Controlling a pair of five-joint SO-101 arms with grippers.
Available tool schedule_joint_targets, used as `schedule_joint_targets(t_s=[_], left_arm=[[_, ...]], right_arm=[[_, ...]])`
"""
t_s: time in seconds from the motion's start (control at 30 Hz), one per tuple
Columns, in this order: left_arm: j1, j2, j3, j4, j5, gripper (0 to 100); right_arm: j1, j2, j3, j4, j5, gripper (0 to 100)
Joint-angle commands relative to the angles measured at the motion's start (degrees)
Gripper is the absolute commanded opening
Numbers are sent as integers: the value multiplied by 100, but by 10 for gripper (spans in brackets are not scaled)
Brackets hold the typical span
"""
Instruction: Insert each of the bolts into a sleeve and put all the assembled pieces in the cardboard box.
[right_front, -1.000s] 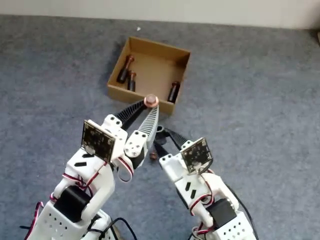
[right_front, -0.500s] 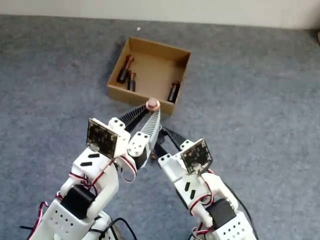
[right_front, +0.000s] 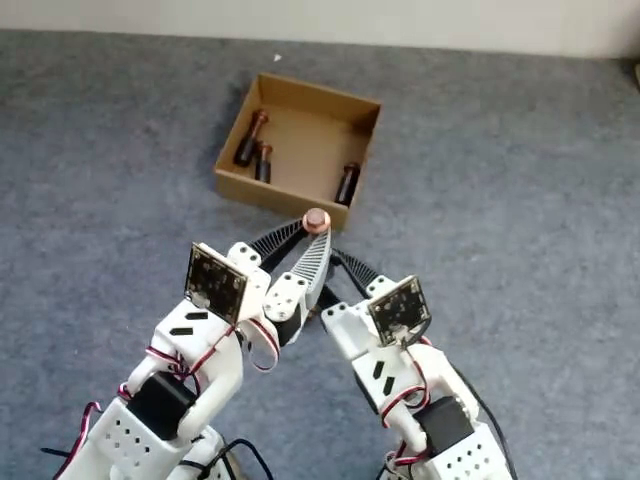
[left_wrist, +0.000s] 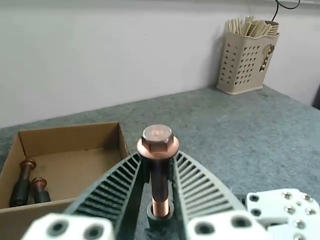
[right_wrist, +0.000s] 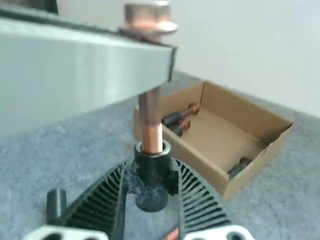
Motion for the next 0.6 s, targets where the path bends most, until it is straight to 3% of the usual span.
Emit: schedule_joint_targets(t_s=[0.0, 0.2, 0.43, 0.57], left_arm=[[92, 4, -66, 475, 62, 94], [57, 40, -242, 1196, -334, 141], [4, -4, -277, 1319, -1055, 140], [-444, -4, -347, 1319, -1345, 136]], right_arm=[[268, -136, 664, -470, 35, 4], [330, -136, 664, -470, 35, 4], [532, -136, 664, -444, 18, 4], [831, -127, 664, -251, 9, 4]])
